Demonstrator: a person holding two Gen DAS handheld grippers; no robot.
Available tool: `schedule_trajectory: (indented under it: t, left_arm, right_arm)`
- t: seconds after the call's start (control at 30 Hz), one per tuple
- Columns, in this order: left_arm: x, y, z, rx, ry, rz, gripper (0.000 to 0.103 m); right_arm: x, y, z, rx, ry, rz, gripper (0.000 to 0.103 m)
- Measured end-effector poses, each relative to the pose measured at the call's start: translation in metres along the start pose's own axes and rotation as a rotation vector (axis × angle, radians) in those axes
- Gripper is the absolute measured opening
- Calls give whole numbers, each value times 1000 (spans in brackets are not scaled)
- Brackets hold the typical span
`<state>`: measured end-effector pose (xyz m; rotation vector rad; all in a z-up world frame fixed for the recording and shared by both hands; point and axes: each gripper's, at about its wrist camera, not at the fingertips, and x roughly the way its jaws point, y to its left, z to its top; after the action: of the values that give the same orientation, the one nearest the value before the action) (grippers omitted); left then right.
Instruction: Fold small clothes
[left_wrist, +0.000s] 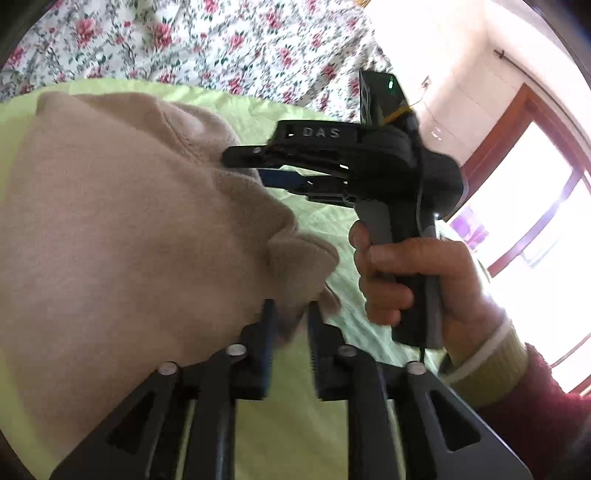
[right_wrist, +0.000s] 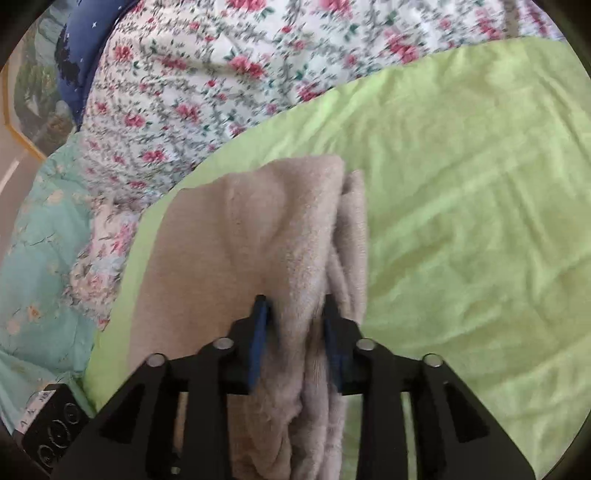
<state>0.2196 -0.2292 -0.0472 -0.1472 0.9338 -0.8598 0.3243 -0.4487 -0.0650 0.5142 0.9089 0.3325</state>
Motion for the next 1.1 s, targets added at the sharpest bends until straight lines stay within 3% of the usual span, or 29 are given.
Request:
schedule_trajectory:
  t: [0.03, 0.07, 0.1, 0.23, 0.37, 0.57, 0.8, 0.87, 0.9, 0.97, 1.0, 1.1]
  left_arm:
    - [-8, 0, -3, 2, 2, -2, 52]
    - [-20, 2, -5, 1, -9, -3, 78]
    - [-32, 4, -8, -1, -31, 8, 85]
    - [-74, 26, -5, -21, -101, 53, 88]
    - [-83, 76, 23, -132, -137, 136, 96]
    - [-50, 144, 54, -310, -45, 80, 96]
    - [-4, 185, 60, -436, 65, 41, 101]
    - [-3, 183, 63, -413, 35, 60, 98]
    - [-2, 182, 64, -397, 31, 66, 84]
    - [4, 180, 64, -395, 41, 3, 61]
    - [3, 181, 63, -403, 38, 2, 57]
    - [-12, 170, 60, -356, 15, 17, 47]
  right_arm:
    - [-5, 0, -2, 7, -10, -12, 57]
    - [-11, 1, -4, 12, -26, -15, 65]
    - [-17, 0, -6, 14, -38, -5, 71]
    - [-25, -3, -13, 29, -11, 46, 72]
    - [-12, -7, -14, 39, 38, 56, 73]
    - [9, -18, -11, 90, 78, 108, 73]
    - [25, -17, -3, 82, 99, 118, 73]
    - [30, -14, -3, 62, 110, 116, 73]
    - [33, -13, -3, 50, 113, 113, 73]
    - [36, -7, -6, 29, 121, 111, 68]
    - [39, -6, -7, 38, 142, 128, 46]
    - [33, 5, -11, 29, 119, 108, 36]
